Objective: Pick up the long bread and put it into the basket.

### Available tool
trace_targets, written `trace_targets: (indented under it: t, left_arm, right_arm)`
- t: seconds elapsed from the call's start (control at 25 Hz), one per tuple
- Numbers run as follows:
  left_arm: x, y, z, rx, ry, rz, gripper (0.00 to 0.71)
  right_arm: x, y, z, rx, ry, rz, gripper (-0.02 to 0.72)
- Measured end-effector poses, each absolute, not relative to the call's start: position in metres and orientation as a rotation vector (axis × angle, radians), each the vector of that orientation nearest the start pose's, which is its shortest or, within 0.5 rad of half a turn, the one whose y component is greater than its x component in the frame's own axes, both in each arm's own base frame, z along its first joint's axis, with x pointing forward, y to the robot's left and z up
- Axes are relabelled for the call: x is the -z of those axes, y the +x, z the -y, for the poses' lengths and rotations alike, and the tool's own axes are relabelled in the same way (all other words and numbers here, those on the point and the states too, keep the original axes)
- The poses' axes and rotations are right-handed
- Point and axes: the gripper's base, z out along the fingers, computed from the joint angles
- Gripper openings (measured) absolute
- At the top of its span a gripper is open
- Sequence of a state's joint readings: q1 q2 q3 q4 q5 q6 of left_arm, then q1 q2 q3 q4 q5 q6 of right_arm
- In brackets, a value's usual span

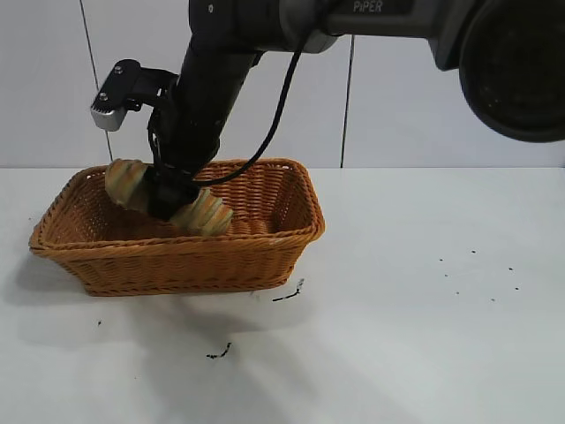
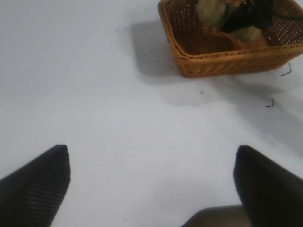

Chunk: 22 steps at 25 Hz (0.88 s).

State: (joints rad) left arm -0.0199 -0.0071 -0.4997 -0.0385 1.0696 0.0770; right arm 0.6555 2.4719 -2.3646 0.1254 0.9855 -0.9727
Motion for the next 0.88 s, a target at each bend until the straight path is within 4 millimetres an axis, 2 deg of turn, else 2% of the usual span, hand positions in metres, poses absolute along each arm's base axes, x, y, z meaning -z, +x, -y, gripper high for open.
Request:
trace_targets:
  t: [0.2,0.28,0.4,0.52,0.64,0.76,0.88]
  left_arm:
    - [-0.276,-0.006,0.003,0.01,0.101,-2.043,0.692]
    - [-0.276,-0.006,0.003,0.01,0.101,-2.043,0.692]
    - [-0.276,-0.006,0.003,0.01,0.101,-2.043,0.692]
    - [-0.276,-0.006,0.003,0.01,0.101,-2.043,0.692]
    - [-0.276,-0.006,0.003,0.01,0.101,-2.043,0.692]
    - [-0.276,-0.006,0.003,0.01,0.101,-2.043,0.692]
    - [-0.276,-0.006,0.003,0.01,0.101,-2.043,0.692]
  right_arm:
    - [-0.231,0.42,-0.335,-0.048,-1.825,-1.807,0.659]
    - [-0.24,0.417,-0.333,-0.074,-1.759,-1.866,0.659]
    - [-0.251,0.415,-0.331,-0.167,-1.502,-2.075,0.659]
    - [-0.257,0.419,-0.322,-0.254,-1.14,-2.303,0.659]
    - [-0.257,0.436,-0.297,-0.274,-0.893,-2.433,0.659]
    - [-0.256,0.454,-0.264,-0.249,-0.77,-2.495,0.659]
    - [-0.255,0.475,-0.221,-0.214,-0.648,-2.539,0.659]
